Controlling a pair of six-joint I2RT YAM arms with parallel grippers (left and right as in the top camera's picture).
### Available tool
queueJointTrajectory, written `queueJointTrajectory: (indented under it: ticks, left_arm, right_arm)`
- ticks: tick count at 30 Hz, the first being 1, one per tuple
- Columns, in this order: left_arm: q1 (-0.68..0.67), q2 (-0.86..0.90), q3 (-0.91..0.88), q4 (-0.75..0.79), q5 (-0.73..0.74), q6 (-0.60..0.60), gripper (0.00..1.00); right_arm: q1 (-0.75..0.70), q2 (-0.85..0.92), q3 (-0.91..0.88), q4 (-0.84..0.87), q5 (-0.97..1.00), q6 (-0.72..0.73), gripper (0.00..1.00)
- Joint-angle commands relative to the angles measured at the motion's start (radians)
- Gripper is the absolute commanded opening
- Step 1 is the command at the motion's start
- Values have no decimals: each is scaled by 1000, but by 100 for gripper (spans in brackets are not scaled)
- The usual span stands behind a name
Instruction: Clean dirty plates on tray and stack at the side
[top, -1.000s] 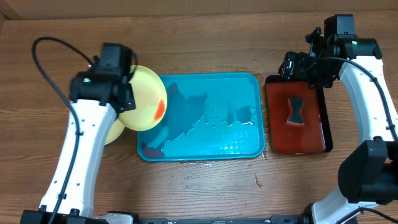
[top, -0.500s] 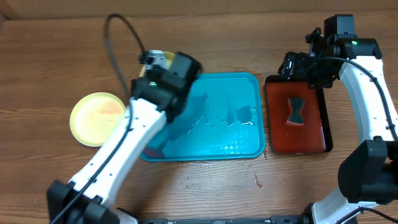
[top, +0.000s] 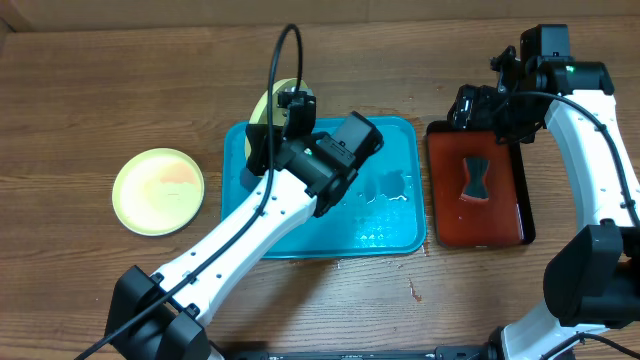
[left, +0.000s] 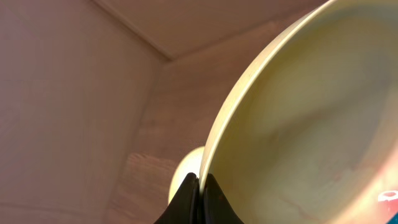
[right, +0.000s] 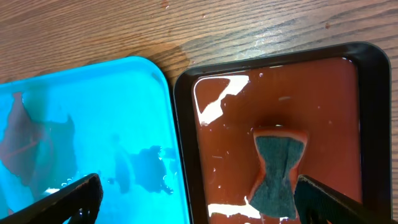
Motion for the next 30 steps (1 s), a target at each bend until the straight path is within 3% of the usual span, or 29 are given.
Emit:
queueJointTrajectory:
  ticks: [1, 6, 12, 18, 21, 25, 30]
  left_arm:
    - [-42, 0, 24, 5, -148, -42, 4]
    - [-85, 0, 24, 8, -236, -42, 4]
    - [-83, 0, 24, 7, -171, -43, 4]
    - [-36, 0, 24, -6, 414, 2, 4]
    - [24, 0, 24, -3, 629, 3, 4]
    - [151, -1, 24, 3, 843, 44, 4]
    - [406, -1, 24, 20, 1149, 163, 5]
  right_arm:
    - [0, -21, 13, 5, -9, 0, 100]
    - [0, -21, 13, 5, -9, -1, 100]
    - [0, -21, 13, 5, -9, 0, 100]
    - [0, -21, 13, -2, -9, 0, 100]
    - [0, -21, 13, -3, -9, 0, 100]
    - [0, -21, 13, -6, -9, 0, 100]
    - [0, -21, 13, -25, -8, -1, 100]
